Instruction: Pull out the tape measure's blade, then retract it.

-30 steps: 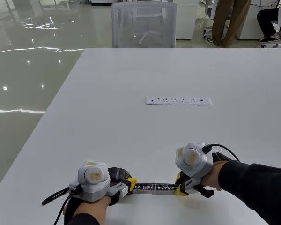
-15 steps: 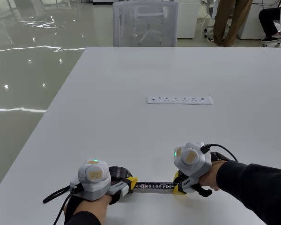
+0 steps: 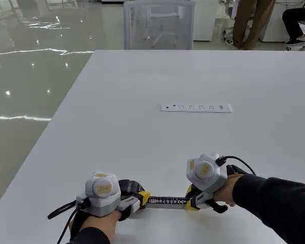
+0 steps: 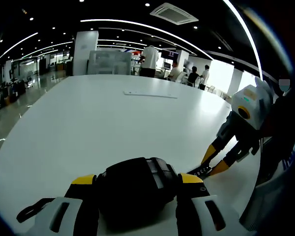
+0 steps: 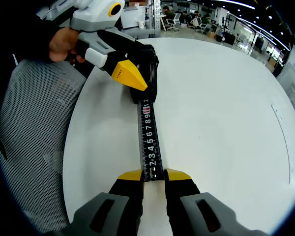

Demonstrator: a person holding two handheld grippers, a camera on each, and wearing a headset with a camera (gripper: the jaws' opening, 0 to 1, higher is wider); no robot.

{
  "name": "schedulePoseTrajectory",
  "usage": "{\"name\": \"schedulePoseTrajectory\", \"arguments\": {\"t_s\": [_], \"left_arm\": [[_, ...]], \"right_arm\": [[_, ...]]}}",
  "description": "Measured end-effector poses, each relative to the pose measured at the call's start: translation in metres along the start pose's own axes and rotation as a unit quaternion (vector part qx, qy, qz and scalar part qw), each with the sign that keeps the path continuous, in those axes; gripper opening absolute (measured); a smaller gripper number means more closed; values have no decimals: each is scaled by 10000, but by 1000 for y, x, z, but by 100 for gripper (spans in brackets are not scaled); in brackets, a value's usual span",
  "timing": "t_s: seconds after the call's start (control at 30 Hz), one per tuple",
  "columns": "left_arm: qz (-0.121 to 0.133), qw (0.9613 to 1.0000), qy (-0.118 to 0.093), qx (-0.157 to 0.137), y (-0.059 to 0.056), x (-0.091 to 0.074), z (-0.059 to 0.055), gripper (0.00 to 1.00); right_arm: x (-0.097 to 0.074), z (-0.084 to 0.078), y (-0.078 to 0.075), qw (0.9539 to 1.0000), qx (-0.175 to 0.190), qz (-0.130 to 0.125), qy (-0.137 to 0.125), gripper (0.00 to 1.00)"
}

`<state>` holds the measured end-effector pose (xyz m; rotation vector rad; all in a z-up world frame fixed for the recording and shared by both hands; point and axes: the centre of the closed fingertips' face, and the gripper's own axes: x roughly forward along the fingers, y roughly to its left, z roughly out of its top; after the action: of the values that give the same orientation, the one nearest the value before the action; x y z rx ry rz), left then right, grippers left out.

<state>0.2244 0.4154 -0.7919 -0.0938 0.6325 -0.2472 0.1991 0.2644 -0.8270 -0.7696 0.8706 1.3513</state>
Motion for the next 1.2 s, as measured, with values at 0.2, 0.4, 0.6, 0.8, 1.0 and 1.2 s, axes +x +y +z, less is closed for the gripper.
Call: {"name": "schedulePoseTrajectory", "arguments": {"t_s": [0.2,0.4,0.6,0.8,1.0,1.2], "left_arm": [[-6,10000,6,12,0,0,0,59],[-6,10000,8,16,0,0,0,59],[-5,10000,12,21,0,0,0,59],[-10,10000,22,46,0,0,-1,59],[-23,10000,34,45,0,-1,-1,59],[-19,10000,30,52,-1,-1,-1,59]], "right_arm": [[2,3,0,10000,-66,-1,-51,12],[3,7,0,9999,33,0,-107,12],[6,11,0,9999,72,6,-145,12],[7,15,3,9997,117,41,-197,12],[10,18,4,9997,109,50,-225,12],[12,23,5,9995,163,57,-249,13]]}}
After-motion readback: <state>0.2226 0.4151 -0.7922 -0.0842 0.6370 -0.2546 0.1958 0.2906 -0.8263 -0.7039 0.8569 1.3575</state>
